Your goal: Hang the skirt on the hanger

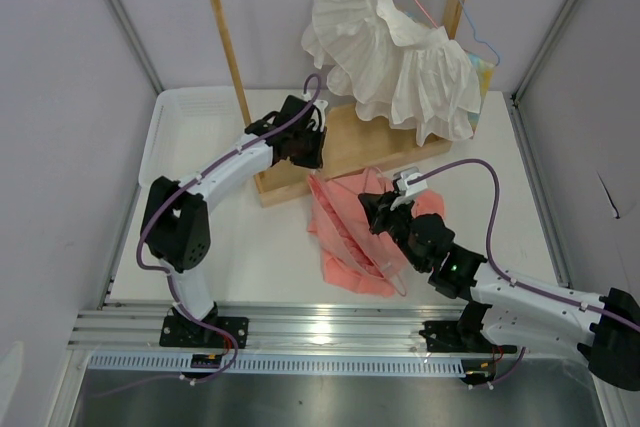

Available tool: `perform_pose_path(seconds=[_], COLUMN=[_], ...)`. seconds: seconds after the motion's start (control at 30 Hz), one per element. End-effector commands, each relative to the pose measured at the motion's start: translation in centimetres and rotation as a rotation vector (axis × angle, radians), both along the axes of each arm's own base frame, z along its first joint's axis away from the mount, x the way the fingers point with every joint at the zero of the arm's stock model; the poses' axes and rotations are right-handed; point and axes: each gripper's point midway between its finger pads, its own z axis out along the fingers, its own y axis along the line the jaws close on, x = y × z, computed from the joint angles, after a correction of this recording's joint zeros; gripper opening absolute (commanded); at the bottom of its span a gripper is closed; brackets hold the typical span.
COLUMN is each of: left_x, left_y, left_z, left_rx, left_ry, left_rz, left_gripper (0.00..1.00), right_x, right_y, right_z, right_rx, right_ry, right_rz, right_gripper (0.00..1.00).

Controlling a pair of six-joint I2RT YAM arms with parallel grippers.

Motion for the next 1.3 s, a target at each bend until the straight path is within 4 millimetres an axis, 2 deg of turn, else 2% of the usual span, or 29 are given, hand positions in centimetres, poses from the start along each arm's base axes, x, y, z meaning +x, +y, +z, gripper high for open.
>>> perform_pose_path(seconds=[0.0, 0.13, 0.27, 0.5, 0.63, 0.8, 0.9, 1.1, 1.2, 1.27], left_x=[0.6, 1.5, 1.0, -0.5, -1.0, -1.3, -1.0, 0.3, 0.4, 0.4], left_y=[0.5, 0.9, 0.2, -0.9, -1.1, -1.6, -0.8, 3.1, 3.9, 4.4], left_z=[3.1, 3.7, 4.8, 4.8, 4.5, 5.0, 4.8, 4.1, 3.1, 1.7], left_rx=[-0.005, 0.014, -0.032, -0.051, -0.055, -0.066, -0.038, 0.06, 0.031, 0.041], left_ry=[-0.084, -0.102, -0.101, -0.077, -0.069, -0.077, -0.083, -0.112, -0.093, -0.057], left_rz=[0.021, 0.056, 0.034, -0.031, -0.038, -0.046, -0.008, 0.183, 0.223, 0.244], left_gripper=[0.0, 0.0, 0.0, 0.0, 0.0, 0.0, 0.0, 0.02, 0.05, 0.06], right_x=[0.4, 0.0, 0.1, 0.4, 0.8, 1.1, 1.3, 1.3, 1.0, 0.9], right_y=[-0.9, -1.5, -2.0, -0.7, -0.2, 0.2, 0.4, 0.3, 0.0, -0.2], right_z=[1.9, 1.8, 1.8, 1.7, 1.7, 1.6, 1.5, 0.9, 0.8, 0.7], right_rx=[0.052, 0.052, 0.057, 0.056, 0.054, 0.043, 0.035, 0.01, 0.016, 0.019], right_ry=[-0.04, -0.035, -0.04, -0.052, -0.06, -0.068, -0.066, -0.032, -0.017, -0.011], right_rz=[-0.047, -0.053, -0.07, -0.033, -0.035, -0.032, -0.04, -0.042, -0.045, -0.05], right_gripper=[0.0, 0.0, 0.0, 0.0, 0.0, 0.0, 0.0, 0.0, 0.0, 0.0])
